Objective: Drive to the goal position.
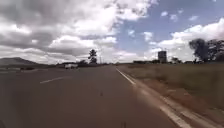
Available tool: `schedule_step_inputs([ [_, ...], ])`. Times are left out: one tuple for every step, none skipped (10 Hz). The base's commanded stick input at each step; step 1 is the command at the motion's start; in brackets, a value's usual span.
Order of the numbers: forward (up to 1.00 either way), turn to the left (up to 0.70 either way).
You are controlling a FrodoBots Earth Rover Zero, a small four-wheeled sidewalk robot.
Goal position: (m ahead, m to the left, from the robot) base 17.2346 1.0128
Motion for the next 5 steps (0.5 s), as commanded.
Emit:
schedule_step_inputs([
  [0.7,0.0],
  [0.7,0.0],
  [0.7,0.0],
  [0.7,0.0],
  [0.7,0.0],
])
